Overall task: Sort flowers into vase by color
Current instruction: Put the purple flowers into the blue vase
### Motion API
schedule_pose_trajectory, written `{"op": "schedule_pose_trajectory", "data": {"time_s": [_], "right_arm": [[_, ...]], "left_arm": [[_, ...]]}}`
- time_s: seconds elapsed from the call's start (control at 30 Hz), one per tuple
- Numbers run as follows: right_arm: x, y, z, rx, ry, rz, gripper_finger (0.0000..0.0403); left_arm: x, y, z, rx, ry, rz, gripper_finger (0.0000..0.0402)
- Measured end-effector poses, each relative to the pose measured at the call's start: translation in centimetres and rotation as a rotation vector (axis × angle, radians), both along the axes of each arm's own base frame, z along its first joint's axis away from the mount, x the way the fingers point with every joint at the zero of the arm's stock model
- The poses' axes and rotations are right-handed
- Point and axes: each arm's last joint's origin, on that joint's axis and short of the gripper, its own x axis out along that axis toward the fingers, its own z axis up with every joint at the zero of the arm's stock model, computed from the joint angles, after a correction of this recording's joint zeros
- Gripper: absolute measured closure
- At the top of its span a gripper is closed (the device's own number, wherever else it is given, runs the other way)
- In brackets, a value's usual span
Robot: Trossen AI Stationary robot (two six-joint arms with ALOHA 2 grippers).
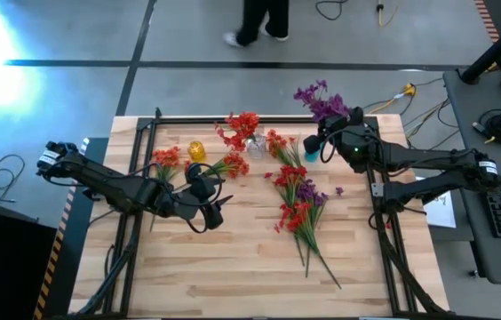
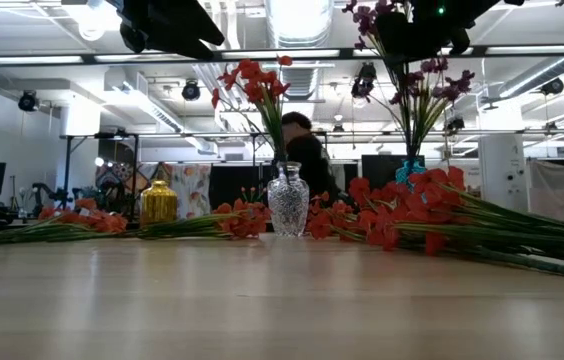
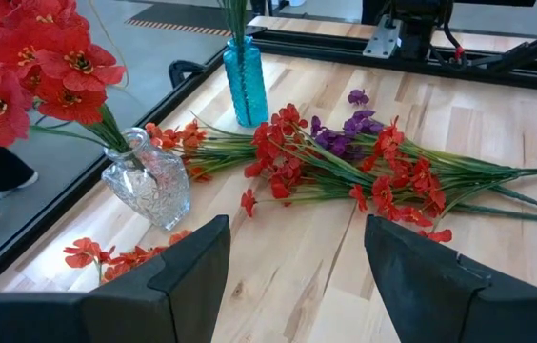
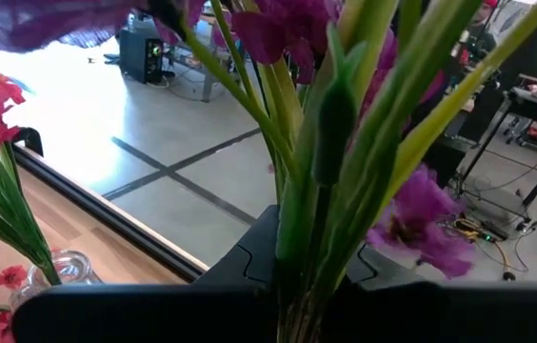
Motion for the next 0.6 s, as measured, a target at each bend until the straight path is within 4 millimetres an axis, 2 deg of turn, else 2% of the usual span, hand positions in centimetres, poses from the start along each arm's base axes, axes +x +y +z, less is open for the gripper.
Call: {"op": "schedule_pose_trajectory", "data": {"time_s": [0.27,0.6], "right_arm": [[0.0,0.0,-0.01,0.011,-0.018,-0.003,0.0363],[-0.11,0.03,-0.42,0.042,-0.01,-0.011,0.0285]], "left_arm": [[0.0,0.0,0.0,0.0,0.0,0.0,0.0173],[-0.04,0.02,-0.07,0.003,0.008,0.0,0.0173]]}}
